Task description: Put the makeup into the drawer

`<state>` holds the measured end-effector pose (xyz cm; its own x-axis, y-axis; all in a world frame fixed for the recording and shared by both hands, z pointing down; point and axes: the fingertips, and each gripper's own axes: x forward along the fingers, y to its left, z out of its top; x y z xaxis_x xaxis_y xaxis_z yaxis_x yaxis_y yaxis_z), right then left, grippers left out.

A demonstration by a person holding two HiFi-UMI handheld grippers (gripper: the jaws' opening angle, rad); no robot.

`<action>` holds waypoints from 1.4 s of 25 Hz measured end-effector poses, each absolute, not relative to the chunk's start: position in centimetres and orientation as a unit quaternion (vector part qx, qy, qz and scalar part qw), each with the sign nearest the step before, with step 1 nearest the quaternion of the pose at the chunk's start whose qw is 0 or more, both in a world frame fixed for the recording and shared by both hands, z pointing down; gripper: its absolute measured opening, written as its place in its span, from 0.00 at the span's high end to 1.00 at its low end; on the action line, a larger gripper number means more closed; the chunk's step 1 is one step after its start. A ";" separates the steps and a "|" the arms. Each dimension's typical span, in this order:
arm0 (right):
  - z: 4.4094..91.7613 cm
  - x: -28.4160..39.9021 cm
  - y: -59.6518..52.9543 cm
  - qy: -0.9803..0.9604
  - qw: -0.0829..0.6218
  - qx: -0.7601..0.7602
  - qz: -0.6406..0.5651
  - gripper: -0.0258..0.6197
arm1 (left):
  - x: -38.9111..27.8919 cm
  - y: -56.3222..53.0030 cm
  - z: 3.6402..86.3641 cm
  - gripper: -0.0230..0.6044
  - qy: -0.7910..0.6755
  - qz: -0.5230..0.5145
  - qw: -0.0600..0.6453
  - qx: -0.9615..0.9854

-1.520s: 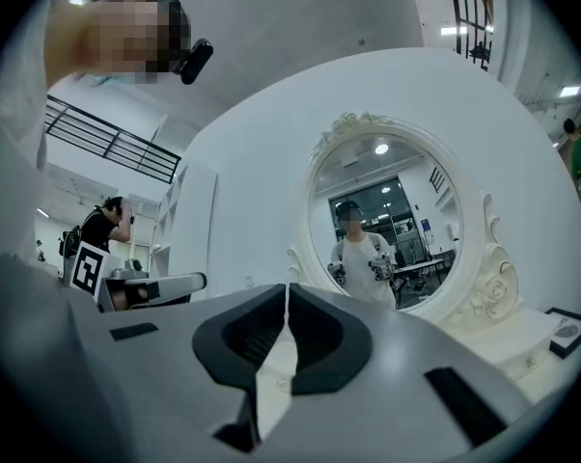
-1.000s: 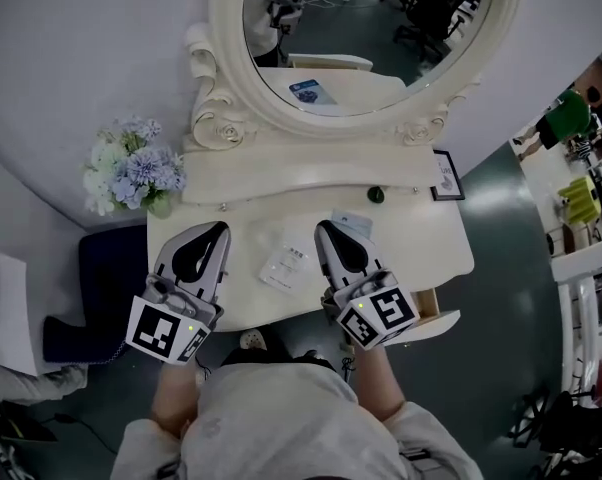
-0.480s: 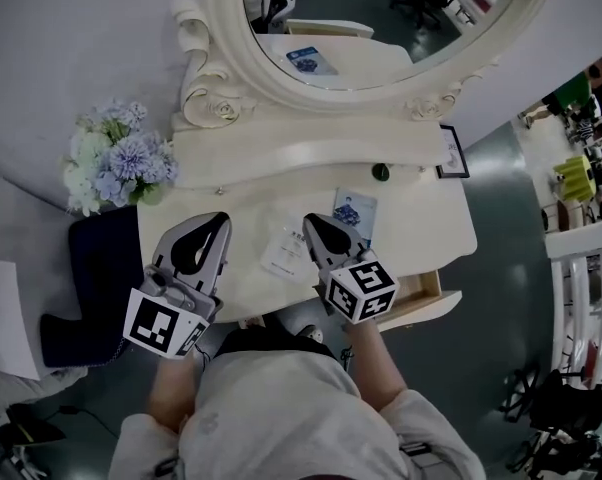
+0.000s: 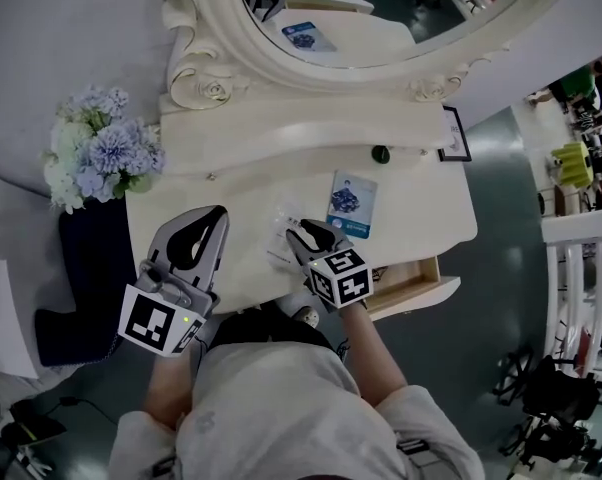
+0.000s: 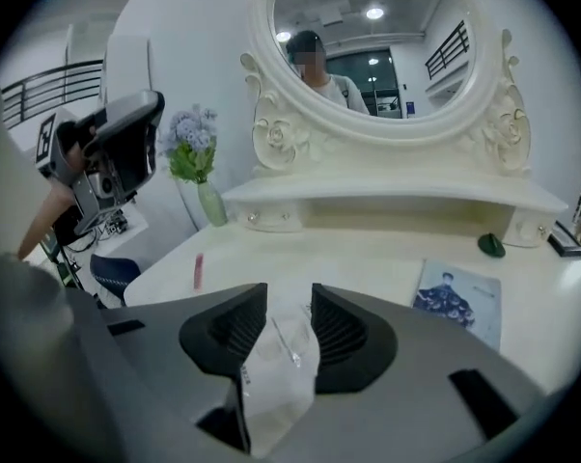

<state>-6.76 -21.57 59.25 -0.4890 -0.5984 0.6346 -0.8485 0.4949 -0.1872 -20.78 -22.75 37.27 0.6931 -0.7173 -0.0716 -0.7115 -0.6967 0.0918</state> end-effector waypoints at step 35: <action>61.2 -6.7 -19.6 -0.811 0.253 0.436 0.297 0.91 | -20.1 -22.1 37.4 0.94 -0.392 -0.046 0.028 0.918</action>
<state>-6.66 -19.57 61.16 -0.4913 -0.5577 0.6690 -0.8579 0.4425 -0.2611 -20.13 -22.12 37.44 0.6882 -0.7228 -0.0637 -0.7176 -0.6909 0.0871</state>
